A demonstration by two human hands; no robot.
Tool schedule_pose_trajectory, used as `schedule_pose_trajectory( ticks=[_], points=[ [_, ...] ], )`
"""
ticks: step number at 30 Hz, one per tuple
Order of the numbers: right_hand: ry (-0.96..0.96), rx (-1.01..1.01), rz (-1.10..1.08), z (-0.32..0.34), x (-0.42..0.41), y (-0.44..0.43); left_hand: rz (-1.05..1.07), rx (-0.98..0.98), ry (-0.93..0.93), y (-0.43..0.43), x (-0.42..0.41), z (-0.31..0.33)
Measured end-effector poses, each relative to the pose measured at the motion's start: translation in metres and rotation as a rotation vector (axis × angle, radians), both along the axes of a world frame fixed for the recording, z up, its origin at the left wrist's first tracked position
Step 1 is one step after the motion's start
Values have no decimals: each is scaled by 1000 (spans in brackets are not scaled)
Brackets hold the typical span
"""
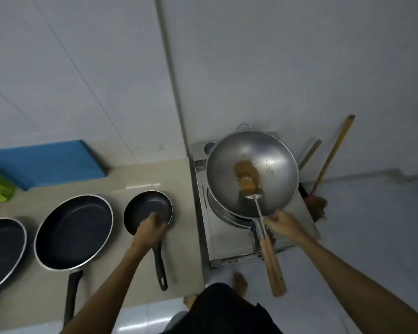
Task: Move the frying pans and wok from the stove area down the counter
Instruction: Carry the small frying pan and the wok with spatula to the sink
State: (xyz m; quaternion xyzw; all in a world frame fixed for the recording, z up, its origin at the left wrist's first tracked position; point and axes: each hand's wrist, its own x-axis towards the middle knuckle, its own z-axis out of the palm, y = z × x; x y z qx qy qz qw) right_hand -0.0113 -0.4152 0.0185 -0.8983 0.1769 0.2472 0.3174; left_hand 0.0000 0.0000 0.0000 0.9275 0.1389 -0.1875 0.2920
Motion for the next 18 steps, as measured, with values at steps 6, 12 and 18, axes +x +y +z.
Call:
schedule_pose_trajectory(
  ticks=[6,12,18],
  points=[
    [256,333,-255,-35,-7,1,243,-23,18,-4,-29,-29],
    [436,649,-473,-69,-14,5,537,-172,124,4,-64,-76],
    [457,729,-544,-90,-26,12,746,-468,257,4,-86,-110]
  ],
)
